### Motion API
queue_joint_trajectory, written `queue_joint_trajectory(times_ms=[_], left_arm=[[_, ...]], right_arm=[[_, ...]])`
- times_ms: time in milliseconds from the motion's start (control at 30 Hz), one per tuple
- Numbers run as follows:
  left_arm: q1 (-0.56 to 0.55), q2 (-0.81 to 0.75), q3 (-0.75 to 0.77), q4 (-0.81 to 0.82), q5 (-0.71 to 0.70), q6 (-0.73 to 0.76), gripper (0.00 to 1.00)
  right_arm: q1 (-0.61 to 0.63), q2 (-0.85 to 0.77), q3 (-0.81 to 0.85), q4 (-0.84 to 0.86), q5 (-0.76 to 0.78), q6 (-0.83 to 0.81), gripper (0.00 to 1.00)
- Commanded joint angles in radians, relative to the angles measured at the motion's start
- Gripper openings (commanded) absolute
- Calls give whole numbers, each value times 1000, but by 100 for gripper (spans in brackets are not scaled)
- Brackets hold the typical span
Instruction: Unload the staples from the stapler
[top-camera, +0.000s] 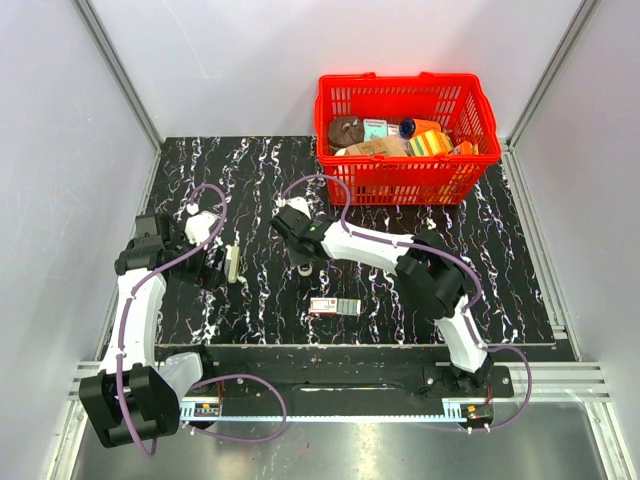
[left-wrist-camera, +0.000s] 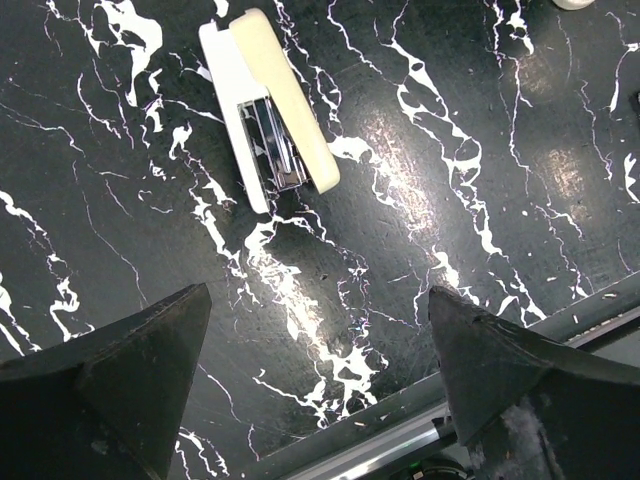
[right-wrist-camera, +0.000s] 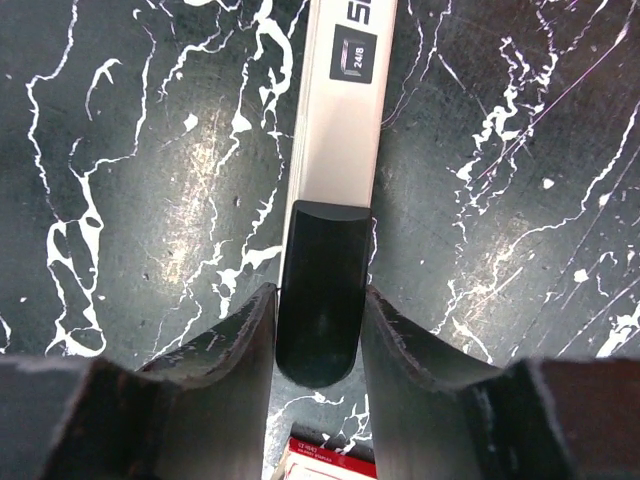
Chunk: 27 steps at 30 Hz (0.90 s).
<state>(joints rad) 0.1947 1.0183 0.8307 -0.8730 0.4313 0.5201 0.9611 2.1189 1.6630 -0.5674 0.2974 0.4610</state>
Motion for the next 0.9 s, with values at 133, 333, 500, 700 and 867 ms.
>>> queue_joint_trajectory(times_ms=[133,333,500,700,867], left_arm=[[-41,6,28,20,44,-2,96],[-115,-3,1,100,27,-45,99],[-161,34,10,164,87,-89,99],[-228,147,54,206,214,-144,95],[-282,206,74,255,276,-192,93]], right_arm=[[7,36,52,-22,-24,-13,33],[5,-6,58,-17,-37,-2,13],[7,-108,44,1,-29,60,0],[7,-298,-106,144,20,246,0],[8,-408,-209,250,43,364,0]])
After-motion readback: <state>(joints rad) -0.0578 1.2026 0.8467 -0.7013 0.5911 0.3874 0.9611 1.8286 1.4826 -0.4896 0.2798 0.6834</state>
